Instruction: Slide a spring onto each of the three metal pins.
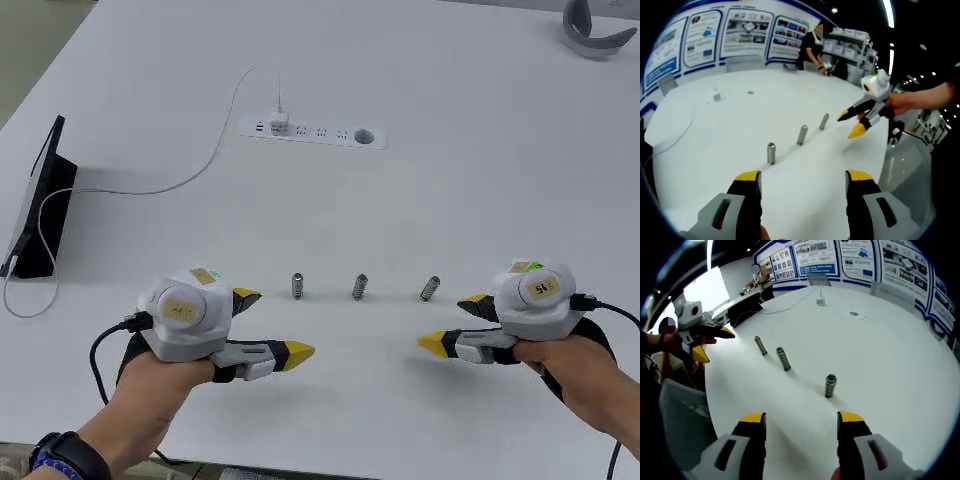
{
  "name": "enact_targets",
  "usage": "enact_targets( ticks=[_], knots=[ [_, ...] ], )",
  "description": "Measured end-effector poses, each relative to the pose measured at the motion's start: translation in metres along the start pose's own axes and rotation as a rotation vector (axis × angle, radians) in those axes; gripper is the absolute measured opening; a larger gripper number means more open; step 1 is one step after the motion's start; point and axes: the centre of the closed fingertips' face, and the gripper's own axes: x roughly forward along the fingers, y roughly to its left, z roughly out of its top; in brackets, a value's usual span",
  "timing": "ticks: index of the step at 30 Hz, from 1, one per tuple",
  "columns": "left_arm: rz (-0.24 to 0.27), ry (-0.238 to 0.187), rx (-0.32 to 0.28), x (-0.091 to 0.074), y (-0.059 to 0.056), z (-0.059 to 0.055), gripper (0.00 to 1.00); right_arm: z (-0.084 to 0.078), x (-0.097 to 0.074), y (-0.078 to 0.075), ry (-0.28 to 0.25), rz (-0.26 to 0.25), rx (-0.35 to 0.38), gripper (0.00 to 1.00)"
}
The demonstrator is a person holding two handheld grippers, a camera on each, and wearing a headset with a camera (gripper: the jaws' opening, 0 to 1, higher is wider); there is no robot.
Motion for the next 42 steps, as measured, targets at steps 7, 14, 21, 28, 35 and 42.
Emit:
enact_targets(
  ticks=[7,14,21,28,35,42],
  knots=[
    [0.007,-0.003,-0.007,-0.003,0.002,0.0,0.7,0.0,-0.004,0.008,-0.034,0.002,0.033,0.61],
    [0.014,-0.007,-0.008,-0.006,0.003,-0.001,0.7,-0.004,-0.01,0.017,-0.063,0.001,0.06,0.63],
    [0.023,-0.008,-0.012,-0.009,0.006,-0.003,0.71,-0.004,-0.012,0.02,-0.085,-0.008,0.08,0.66],
    [0.04,-0.018,-0.019,-0.013,0.011,-0.001,0.71,-0.004,-0.013,0.026,-0.111,-0.011,0.104,0.68],
    [0.058,-0.023,-0.026,-0.015,0.015,-0.001,0.72,-0.003,-0.013,0.032,-0.134,-0.01,0.114,0.71],
    [0.08,-0.031,-0.041,-0.019,0.021,-0.001,0.74,-0.002,-0.016,0.034,-0.144,-0.013,0.11,0.74]
  ],
)
